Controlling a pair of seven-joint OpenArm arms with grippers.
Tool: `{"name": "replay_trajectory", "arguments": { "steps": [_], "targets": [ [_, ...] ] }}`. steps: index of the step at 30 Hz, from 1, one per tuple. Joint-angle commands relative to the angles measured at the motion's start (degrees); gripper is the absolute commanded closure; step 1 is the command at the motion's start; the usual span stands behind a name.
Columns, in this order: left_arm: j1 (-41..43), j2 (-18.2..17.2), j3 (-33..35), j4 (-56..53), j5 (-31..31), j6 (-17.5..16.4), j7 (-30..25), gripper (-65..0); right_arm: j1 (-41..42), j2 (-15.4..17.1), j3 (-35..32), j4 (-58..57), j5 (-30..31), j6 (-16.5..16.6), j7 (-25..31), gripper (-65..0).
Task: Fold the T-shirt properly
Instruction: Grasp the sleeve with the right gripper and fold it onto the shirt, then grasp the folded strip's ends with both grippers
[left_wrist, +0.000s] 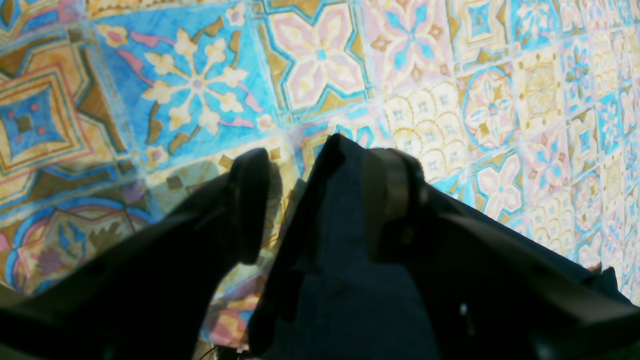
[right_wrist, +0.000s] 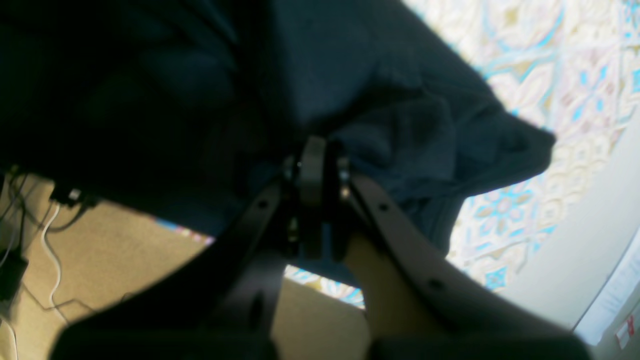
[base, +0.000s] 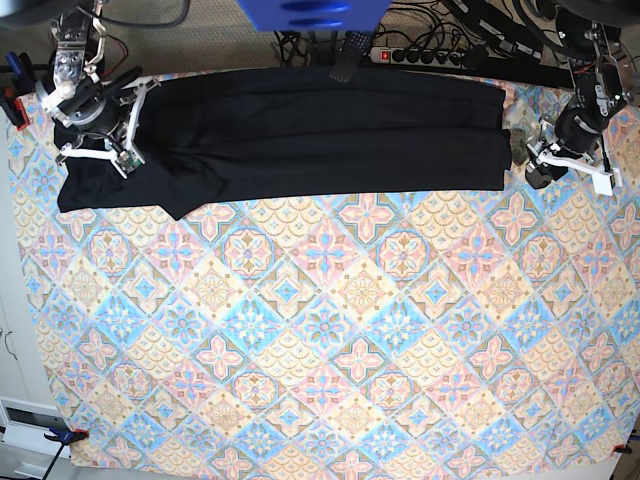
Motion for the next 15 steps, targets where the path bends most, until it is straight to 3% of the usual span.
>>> {"name": "replay_trajectory", "arguments": {
  "steps": [1, 6, 9, 15],
  "targets": [
    [0.0, -0.9, -0.4, 0.8, -0.5, -0.4, -0.6, -30.0, -0.5, 0.7, 0.2, 1.0, 0.3, -0.3, 0.6, -0.2],
    [0.1, -1.1, -0.5, 0.8, -0.3, -0.4, -0.6, -30.0, -3.6, 0.7, 0.2, 1.0, 0.1, -0.3, 0.6, -1.1],
    [0.2, -1.3, -0.4, -0.1, -0.3, -0.4, 0.1, -30.0, -3.7, 0.7, 0.7, 1.1, 0.1, -0.3, 0.5, -6.9],
    [-0.8, -5.8, 1.6, -2.1, 0.0, -0.4, 6.6, -30.6, -7.2, 0.6, 5.1, 1.3, 0.2, -0.3, 0.7, -17.3]
  ]
}}
